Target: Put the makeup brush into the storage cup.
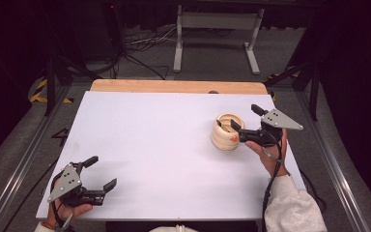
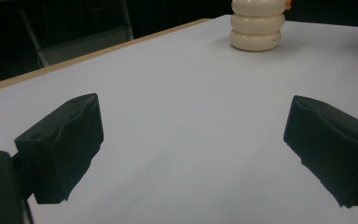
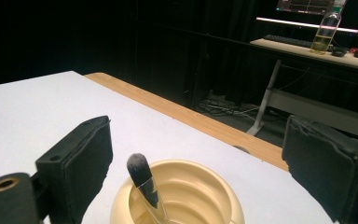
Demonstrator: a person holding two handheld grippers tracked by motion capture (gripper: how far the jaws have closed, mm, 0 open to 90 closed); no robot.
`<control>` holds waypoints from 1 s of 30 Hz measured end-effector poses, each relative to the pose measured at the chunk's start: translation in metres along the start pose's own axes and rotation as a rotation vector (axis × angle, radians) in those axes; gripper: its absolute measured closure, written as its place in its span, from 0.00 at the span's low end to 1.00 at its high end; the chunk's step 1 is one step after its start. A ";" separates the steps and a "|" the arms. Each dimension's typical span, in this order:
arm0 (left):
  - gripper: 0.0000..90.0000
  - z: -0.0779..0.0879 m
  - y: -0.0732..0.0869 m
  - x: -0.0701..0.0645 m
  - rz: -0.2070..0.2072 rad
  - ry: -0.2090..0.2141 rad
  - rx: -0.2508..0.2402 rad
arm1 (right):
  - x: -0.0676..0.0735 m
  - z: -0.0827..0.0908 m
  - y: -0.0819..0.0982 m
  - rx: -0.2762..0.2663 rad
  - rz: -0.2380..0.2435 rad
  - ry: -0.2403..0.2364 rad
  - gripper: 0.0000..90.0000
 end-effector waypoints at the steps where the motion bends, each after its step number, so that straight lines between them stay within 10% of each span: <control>1: 0.06 0.000 0.000 0.000 0.000 0.001 -0.001 | 0.001 0.000 0.000 -0.003 0.001 -0.001 0.11; 30: 0.06 -0.002 0.000 -0.001 -0.001 0.003 0.000 | 0.013 0.017 0.001 -0.005 0.048 -0.032 0.11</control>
Point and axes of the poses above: each handheld gripper's, and its own axes: z roughly backward along the jaws, y roughly out of its underside, x roughly to its left, the point moved 7 cm from there along -z, roughly forward along the jaws, and after that the axes turned 12 degrees about y, right-handed, at the moved point
